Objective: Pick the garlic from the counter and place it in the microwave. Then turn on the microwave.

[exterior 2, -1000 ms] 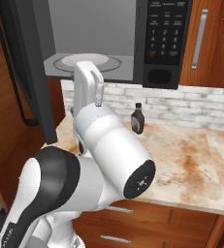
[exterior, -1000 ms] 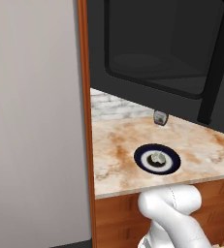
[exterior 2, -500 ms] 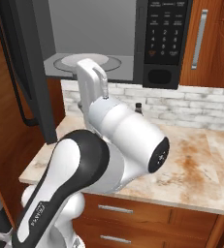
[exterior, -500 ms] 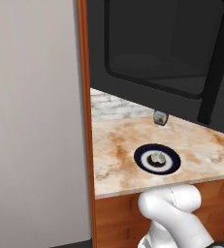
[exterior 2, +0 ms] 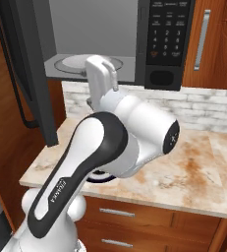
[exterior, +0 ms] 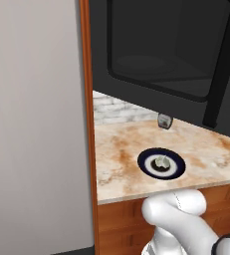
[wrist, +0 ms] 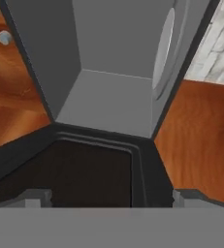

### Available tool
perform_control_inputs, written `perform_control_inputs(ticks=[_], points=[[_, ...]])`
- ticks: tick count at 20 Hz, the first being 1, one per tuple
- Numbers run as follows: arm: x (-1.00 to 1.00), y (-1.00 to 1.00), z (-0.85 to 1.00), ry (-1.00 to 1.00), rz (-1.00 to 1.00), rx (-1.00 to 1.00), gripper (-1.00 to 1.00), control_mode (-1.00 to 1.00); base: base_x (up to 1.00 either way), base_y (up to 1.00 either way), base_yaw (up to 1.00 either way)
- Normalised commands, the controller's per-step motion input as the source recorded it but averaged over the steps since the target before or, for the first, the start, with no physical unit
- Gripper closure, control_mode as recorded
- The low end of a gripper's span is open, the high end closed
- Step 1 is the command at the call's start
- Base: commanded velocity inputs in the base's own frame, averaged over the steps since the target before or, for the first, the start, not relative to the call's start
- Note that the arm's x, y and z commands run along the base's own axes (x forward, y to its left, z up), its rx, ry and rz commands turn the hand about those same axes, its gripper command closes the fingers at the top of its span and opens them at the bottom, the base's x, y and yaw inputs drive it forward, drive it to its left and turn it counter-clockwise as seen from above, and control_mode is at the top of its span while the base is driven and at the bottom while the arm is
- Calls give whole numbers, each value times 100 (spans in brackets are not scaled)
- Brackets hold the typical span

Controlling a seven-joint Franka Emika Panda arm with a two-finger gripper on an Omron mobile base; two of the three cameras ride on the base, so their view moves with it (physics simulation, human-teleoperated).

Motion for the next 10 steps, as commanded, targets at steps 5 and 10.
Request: perform_control_inputs(ticks=[5,10], points=[[26,-5,0,22,0,4,-100,-100,0,0,0],[11,3,0,11,4,5,-100,-100,0,0,0]])
